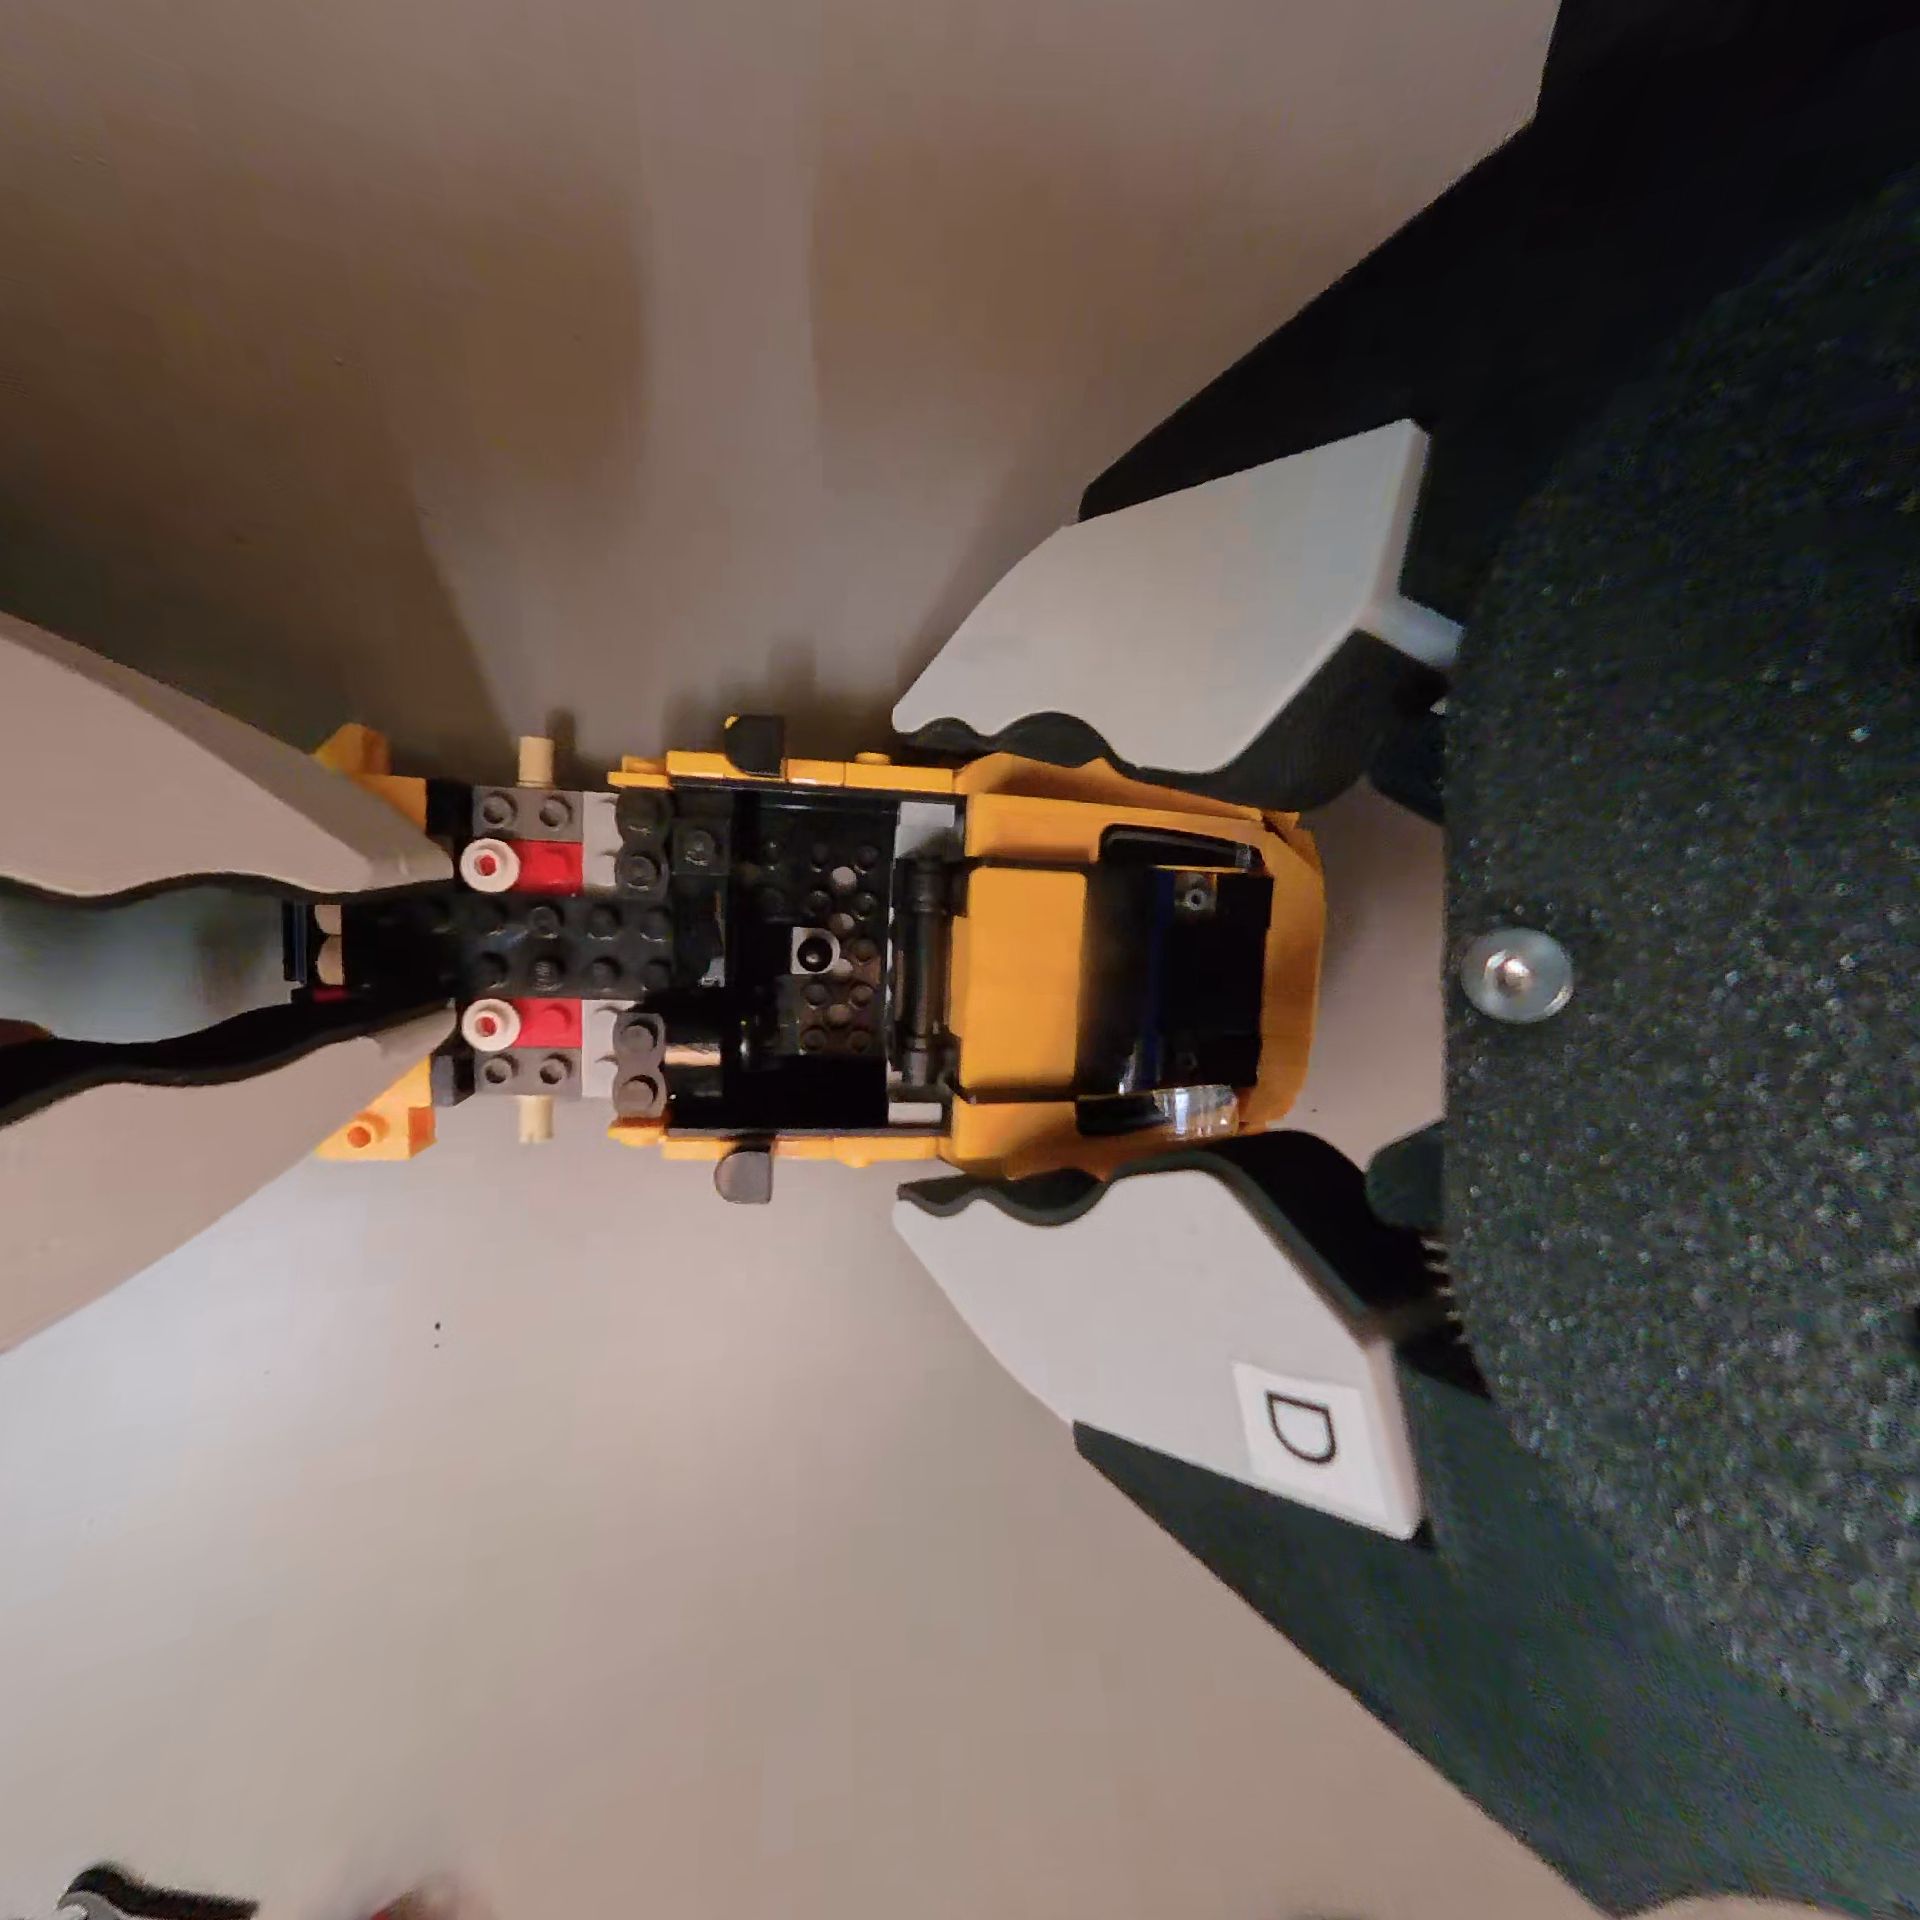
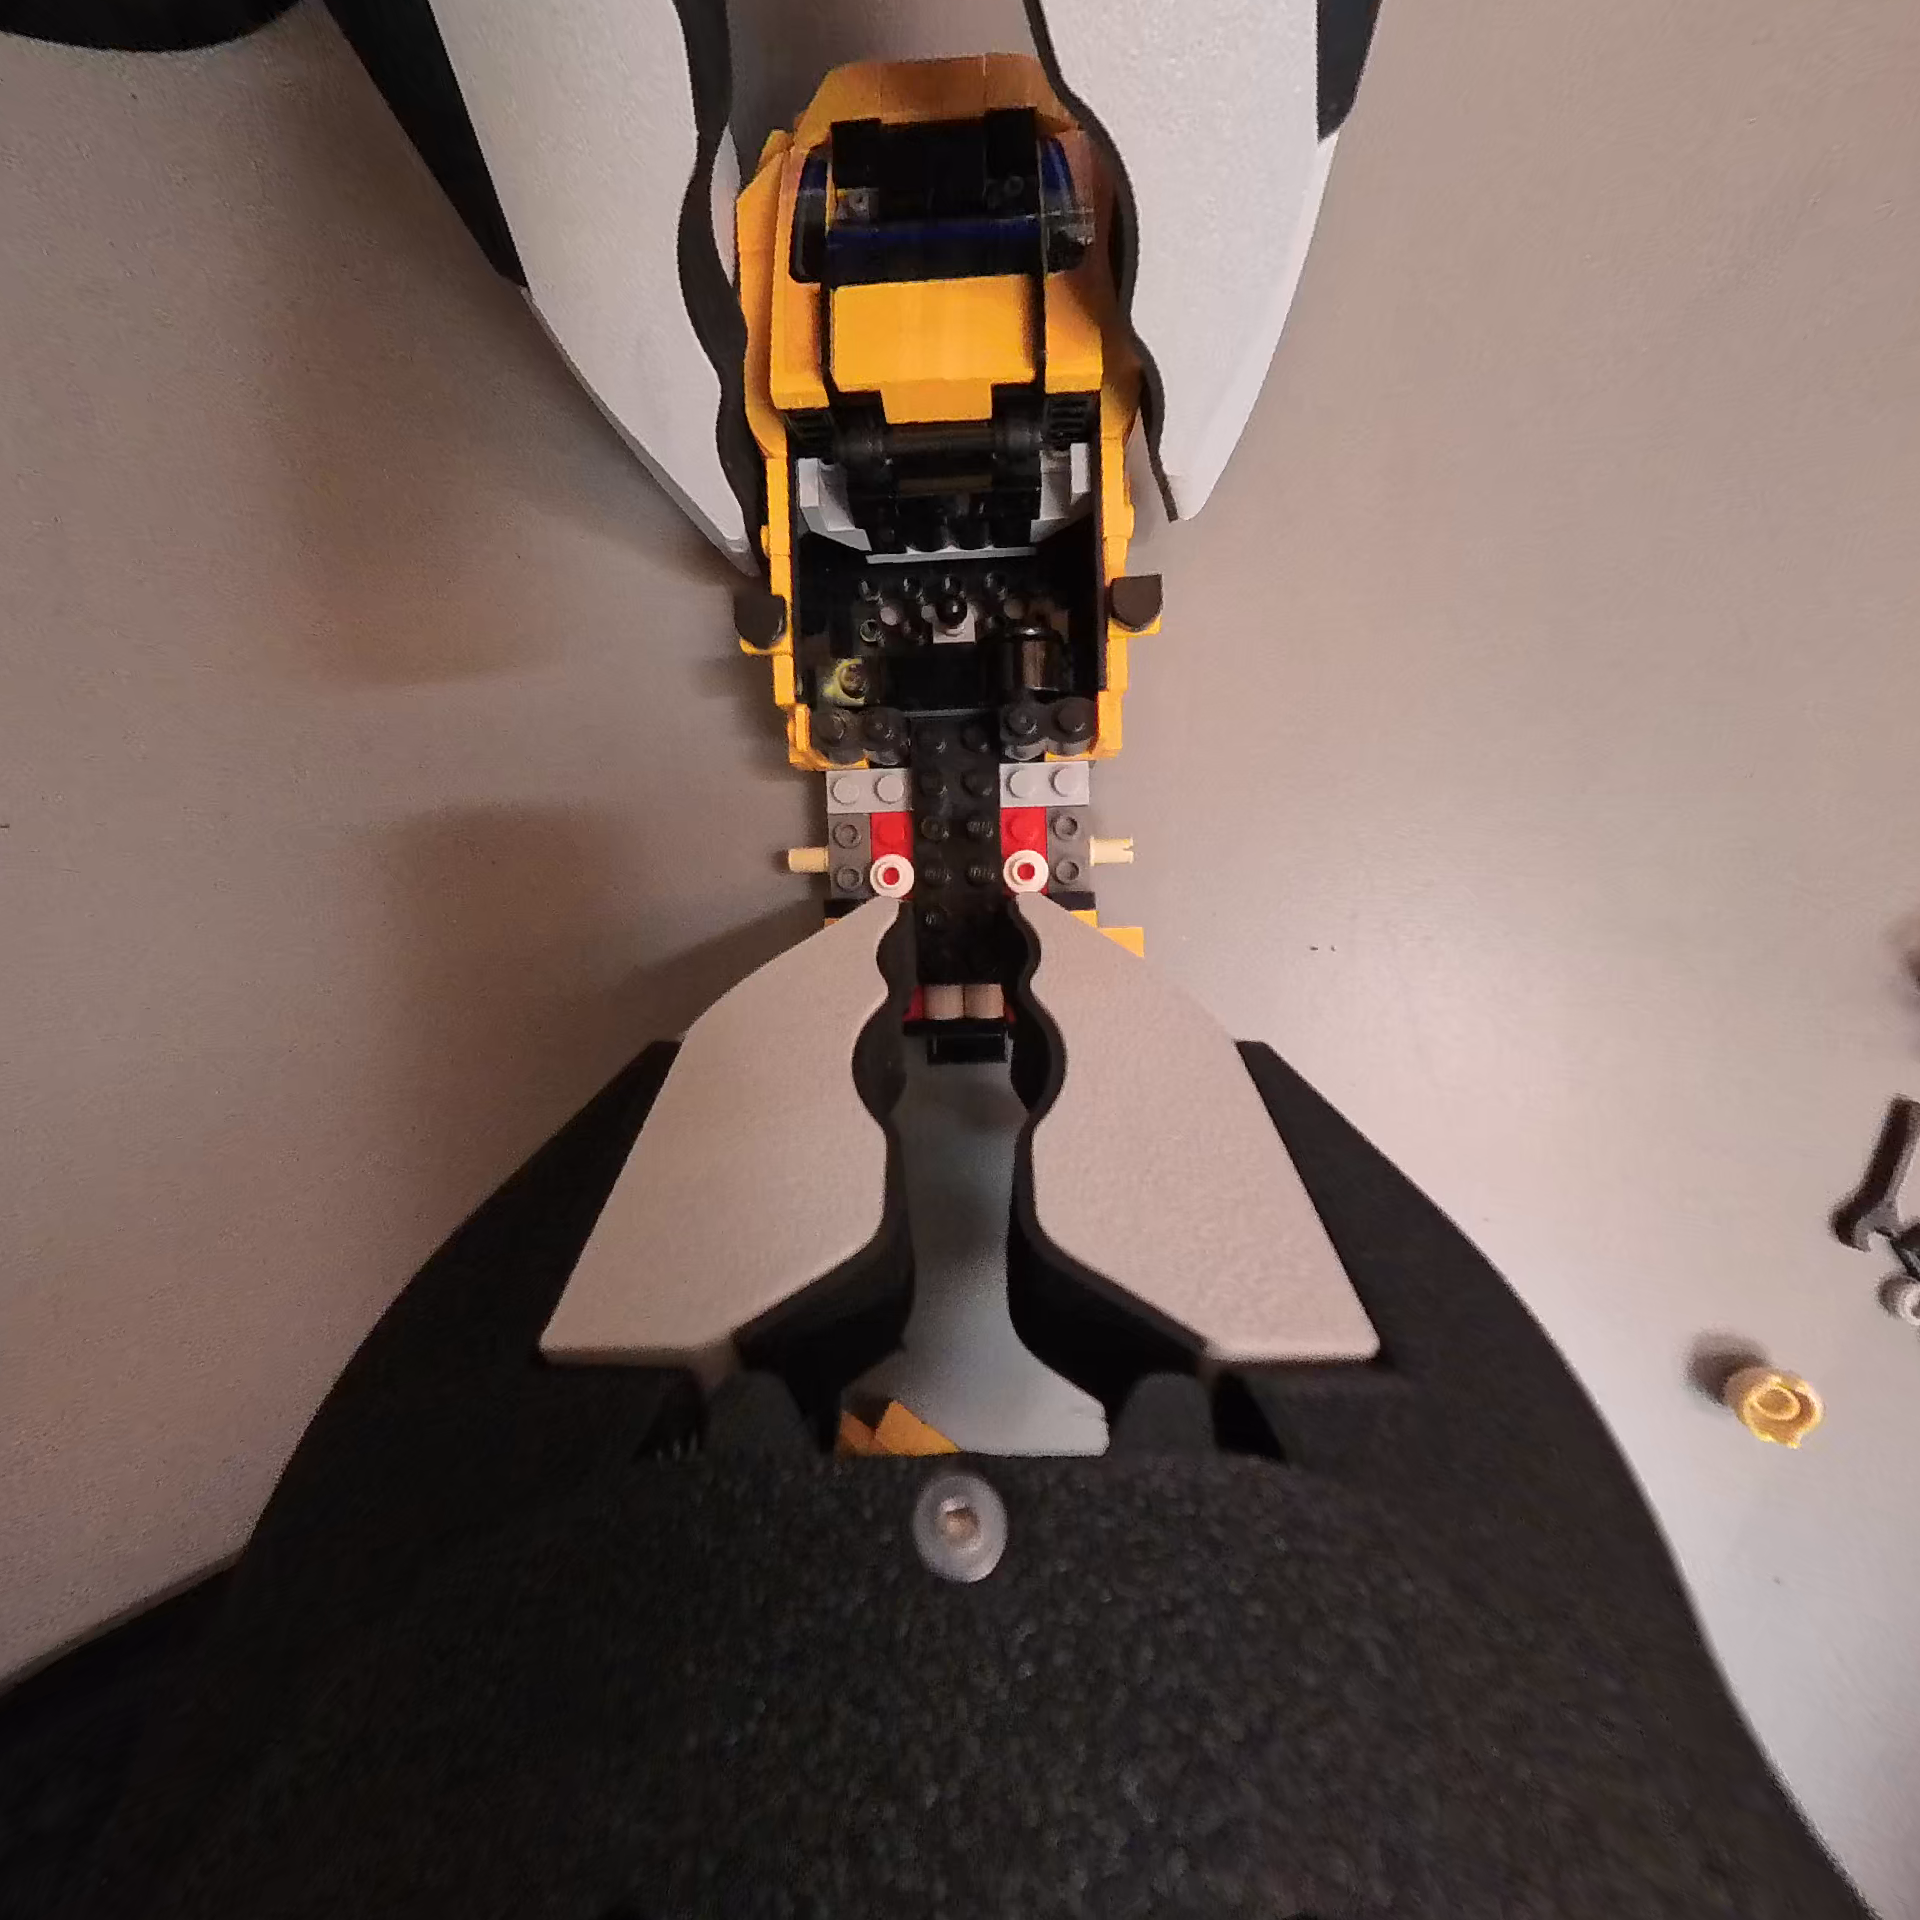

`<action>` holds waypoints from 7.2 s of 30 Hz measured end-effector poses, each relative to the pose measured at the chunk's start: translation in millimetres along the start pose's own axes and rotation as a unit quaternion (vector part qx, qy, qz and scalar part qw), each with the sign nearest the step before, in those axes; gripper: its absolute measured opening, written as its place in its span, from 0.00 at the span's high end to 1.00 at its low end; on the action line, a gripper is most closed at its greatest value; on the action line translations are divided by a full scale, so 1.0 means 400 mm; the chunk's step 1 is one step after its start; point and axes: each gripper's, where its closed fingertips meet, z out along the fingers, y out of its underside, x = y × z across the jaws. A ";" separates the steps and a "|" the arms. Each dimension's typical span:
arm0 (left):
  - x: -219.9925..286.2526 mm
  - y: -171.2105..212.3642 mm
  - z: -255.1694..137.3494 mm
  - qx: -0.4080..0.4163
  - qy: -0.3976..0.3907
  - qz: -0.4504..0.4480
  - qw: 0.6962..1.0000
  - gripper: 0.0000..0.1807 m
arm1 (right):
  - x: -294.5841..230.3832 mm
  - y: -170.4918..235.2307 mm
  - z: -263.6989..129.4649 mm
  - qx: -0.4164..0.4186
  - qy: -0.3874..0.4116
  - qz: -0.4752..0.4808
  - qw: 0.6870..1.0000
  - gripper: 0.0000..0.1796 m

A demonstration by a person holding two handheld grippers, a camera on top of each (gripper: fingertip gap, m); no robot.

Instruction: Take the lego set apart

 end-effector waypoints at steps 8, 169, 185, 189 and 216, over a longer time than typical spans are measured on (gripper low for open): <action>0.002 -0.004 0.000 0.022 0.000 0.001 1.000 0.58 | 0.000 0.000 0.002 -0.026 0.007 0.000 1.000 0.92; 0.085 -0.062 -0.024 0.050 0.009 -0.111 0.992 0.56 | 0.266 0.240 -0.166 0.084 0.226 0.250 0.938 0.83; 0.095 0.046 -0.052 0.049 -0.030 -0.169 0.984 0.57 | 0.285 0.254 -0.142 0.057 0.185 0.263 0.945 0.91; 0.069 0.000 -0.032 0.072 -0.034 -0.137 0.987 0.57 | 0.237 0.219 -0.169 0.109 0.178 0.248 0.946 0.91; 0.005 -0.272 -0.266 0.553 0.078 -0.384 0.735 0.84 | -0.051 -0.177 -0.210 0.356 0.236 0.022 0.904 0.91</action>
